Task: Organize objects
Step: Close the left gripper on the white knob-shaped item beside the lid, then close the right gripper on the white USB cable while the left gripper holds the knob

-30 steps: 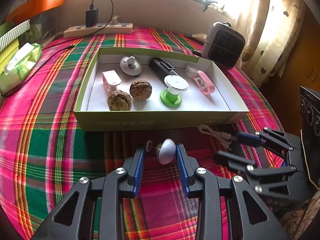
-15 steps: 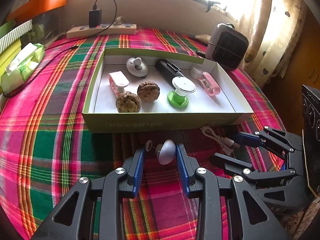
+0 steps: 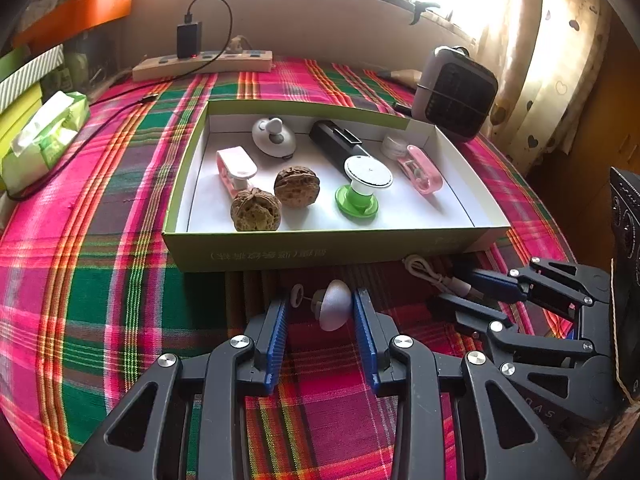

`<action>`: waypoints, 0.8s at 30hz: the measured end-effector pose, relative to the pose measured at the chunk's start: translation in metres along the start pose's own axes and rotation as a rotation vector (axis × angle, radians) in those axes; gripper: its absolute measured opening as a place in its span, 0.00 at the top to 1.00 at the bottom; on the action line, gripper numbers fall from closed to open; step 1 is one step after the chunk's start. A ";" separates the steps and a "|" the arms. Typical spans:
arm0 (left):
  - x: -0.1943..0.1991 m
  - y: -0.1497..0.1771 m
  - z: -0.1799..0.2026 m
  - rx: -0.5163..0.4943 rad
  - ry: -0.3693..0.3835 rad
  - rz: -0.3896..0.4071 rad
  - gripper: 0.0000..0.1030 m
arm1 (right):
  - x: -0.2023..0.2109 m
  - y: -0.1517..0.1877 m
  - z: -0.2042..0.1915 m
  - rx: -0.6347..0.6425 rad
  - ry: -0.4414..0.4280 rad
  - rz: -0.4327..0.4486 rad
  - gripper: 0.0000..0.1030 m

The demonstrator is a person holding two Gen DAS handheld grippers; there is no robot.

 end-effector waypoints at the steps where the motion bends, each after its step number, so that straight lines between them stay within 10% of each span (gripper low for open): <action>1: 0.000 0.000 0.000 -0.001 -0.002 0.001 0.71 | 0.000 0.000 -0.001 0.005 -0.001 0.000 0.81; 24: 0.003 0.000 0.000 -0.006 -0.009 0.010 0.71 | 0.003 0.001 -0.003 -0.001 -0.012 0.009 0.84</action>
Point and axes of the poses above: each gripper's, at about its wrist camera, not at the fingertips, and x roughly against the way its jaws point, z to its right, y to its underside, the point moved 8 cm from there along -x, roughly the way its jaws point, and after that the axes turned 7 degrees about x, right-handed, at the moved point
